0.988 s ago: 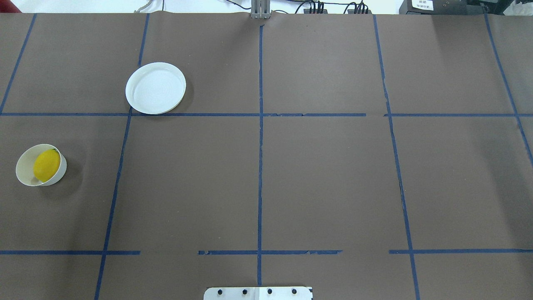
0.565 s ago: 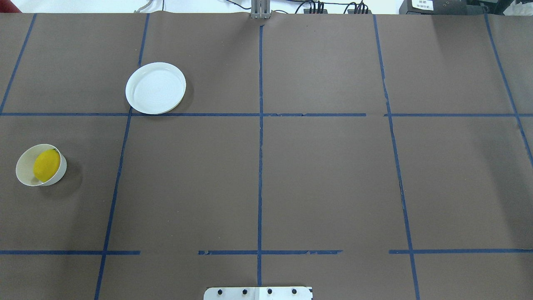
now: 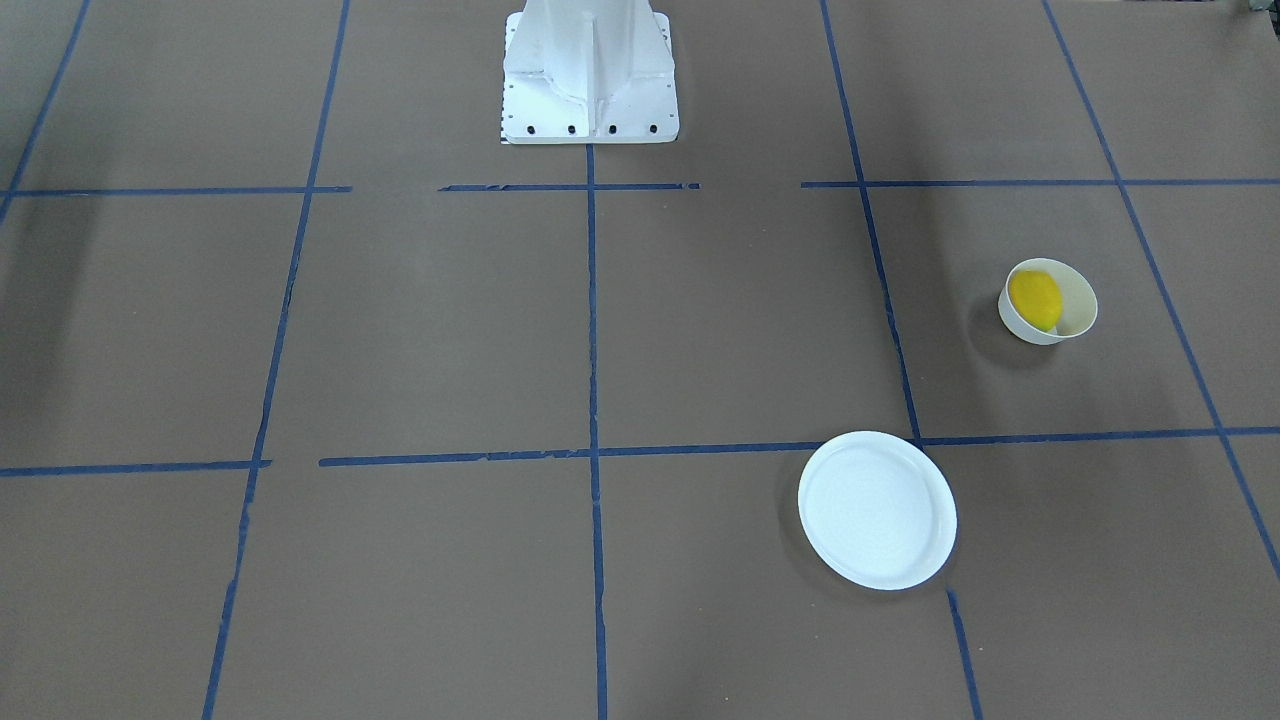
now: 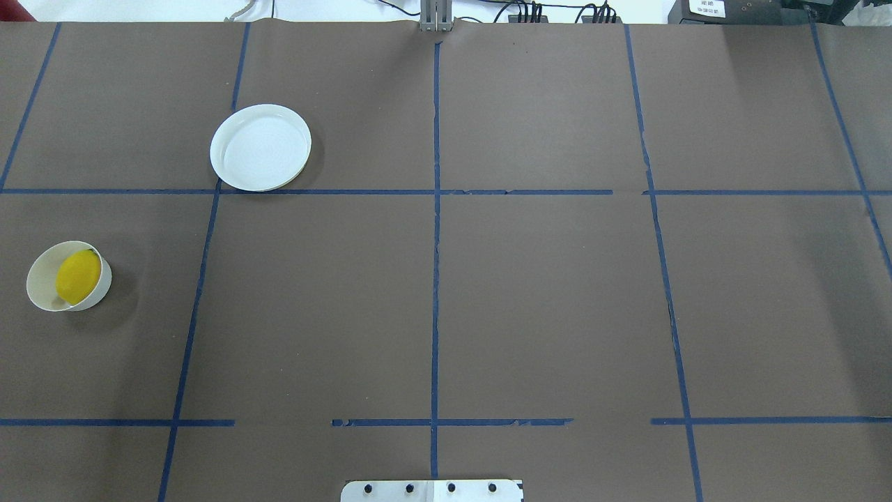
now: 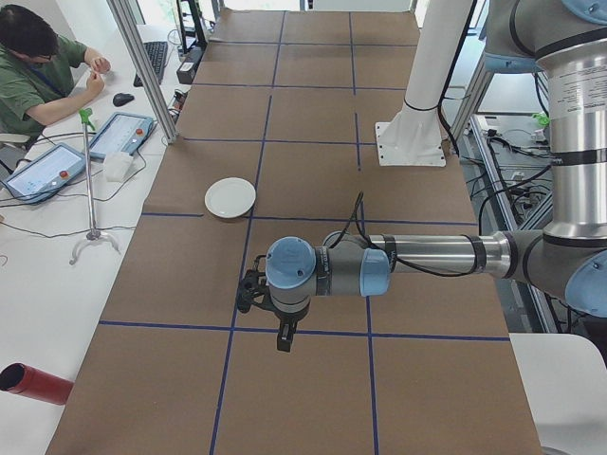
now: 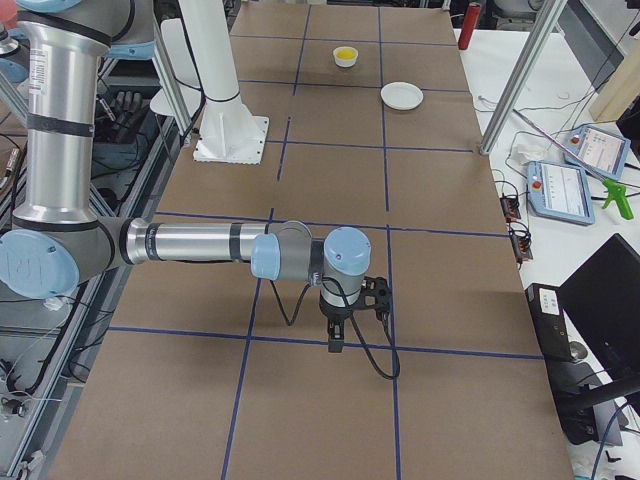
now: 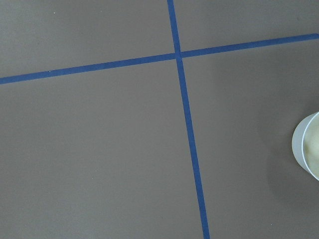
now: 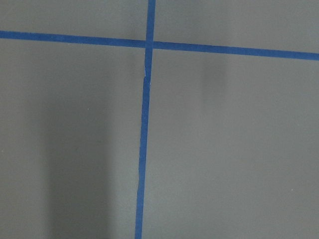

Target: Move lemon from plate to bowl

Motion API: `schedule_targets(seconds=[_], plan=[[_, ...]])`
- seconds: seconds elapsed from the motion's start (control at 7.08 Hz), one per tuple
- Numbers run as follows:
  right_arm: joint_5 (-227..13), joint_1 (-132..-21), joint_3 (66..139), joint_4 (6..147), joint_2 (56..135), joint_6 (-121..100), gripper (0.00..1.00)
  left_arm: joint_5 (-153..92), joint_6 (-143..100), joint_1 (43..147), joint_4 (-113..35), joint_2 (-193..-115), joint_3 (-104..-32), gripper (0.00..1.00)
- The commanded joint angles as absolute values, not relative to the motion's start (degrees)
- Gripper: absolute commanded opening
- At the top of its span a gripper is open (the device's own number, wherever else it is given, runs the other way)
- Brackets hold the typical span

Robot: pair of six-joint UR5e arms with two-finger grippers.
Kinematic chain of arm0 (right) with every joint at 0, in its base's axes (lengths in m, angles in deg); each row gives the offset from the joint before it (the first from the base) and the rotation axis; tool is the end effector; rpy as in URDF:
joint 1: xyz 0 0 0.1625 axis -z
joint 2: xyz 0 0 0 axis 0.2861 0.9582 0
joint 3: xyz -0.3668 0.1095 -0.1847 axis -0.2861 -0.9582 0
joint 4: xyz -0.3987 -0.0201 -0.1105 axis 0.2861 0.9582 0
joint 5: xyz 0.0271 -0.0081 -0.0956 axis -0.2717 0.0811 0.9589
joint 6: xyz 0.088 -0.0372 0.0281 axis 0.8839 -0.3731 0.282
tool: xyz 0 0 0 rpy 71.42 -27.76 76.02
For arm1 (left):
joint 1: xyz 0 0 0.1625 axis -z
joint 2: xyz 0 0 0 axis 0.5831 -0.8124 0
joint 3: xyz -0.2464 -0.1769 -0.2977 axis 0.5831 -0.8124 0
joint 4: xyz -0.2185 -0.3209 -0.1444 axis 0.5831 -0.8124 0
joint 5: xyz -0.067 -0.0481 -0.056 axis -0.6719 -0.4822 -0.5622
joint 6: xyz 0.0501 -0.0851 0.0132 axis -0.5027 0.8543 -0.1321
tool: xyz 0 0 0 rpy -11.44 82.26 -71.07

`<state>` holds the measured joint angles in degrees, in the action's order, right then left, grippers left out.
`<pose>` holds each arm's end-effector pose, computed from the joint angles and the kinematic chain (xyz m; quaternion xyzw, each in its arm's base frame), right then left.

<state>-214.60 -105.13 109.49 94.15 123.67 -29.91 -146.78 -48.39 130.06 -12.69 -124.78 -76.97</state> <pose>0.0572 -0.4322 0.6473 -0.0117 -0.3470 -0.0282 0.9374 -0.0918 -0.4148 0.6472 0.0603 0.3990 0.0639 0.9127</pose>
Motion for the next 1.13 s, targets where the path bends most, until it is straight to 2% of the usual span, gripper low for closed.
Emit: schedule_targets(seconds=[0.0, 0.99], plan=[[-214.6, -105.1, 109.5, 94.1, 123.7, -29.9, 1.00, -146.7, -48.3, 130.1, -12.6, -124.2, -81.3, 1.00], [-214.6, -105.1, 109.5, 94.1, 123.7, -29.9, 1.00, -146.5, -48.3, 130.1, -12.5, -124.1, -80.5, 1.00]])
